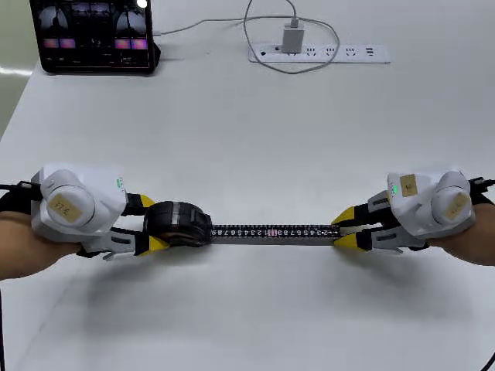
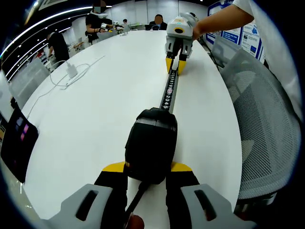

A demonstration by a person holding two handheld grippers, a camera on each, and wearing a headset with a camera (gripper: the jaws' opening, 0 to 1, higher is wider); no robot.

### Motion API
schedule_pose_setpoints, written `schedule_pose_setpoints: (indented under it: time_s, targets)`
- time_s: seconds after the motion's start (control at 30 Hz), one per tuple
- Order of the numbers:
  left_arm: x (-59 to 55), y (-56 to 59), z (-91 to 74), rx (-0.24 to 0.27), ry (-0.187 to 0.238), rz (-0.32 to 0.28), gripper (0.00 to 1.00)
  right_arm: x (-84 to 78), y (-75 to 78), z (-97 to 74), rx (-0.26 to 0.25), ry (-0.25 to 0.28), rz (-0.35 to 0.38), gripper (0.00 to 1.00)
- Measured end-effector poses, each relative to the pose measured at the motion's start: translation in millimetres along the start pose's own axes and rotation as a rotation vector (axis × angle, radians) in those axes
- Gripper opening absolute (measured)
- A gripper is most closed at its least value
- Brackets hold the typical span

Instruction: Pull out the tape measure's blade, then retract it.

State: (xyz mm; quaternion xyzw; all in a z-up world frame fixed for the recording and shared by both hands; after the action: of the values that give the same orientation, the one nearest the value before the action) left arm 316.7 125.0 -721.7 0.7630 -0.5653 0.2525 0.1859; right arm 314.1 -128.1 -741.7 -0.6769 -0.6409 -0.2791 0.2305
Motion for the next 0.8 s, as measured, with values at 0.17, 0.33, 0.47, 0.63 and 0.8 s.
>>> schedule_pose_setpoints:
  time_s: [0.17,0.33,0.47,0.63,0.8]
  targets:
    - [0.0,-0.1,-0.1,-0.001,0.0,0.002,0.25,-3.0,0.0,-3.5,-0.006,0.0,0.013,0.09]
    - [-0.3,-0.4,0.0,0.0,-0.001,0.002,0.25,-5.8,-0.8,-7.2,-0.008,-0.003,0.017,0.09]
    - [-0.2,-0.2,0.0,-0.001,-0.001,0.003,0.25,-8.2,-0.8,-8.7,-0.009,-0.008,0.02,0.09]
    - [-0.1,0.1,-0.1,-0.002,-0.001,0.005,0.25,-12.0,-0.9,-12.2,-0.009,-0.015,0.023,0.09]
    - [0.0,0.3,-0.2,-0.001,0.001,0.005,0.25,-19.6,0.5,-16.9,-0.008,-0.022,0.022,0.09]
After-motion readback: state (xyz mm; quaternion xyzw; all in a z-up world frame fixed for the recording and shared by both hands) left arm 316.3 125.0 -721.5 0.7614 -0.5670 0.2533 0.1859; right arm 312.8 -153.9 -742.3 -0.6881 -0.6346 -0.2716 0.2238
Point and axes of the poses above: the centre of the closed fingertips' face, and the gripper's own axes: z roughly forward along the fingers, y roughly to its right, x roughly out of its top, the point moved 1 cm from there along -z, roughly backward along the fingers, and after that the axes turned 4 degrees about -x, right-handed, at the moved point
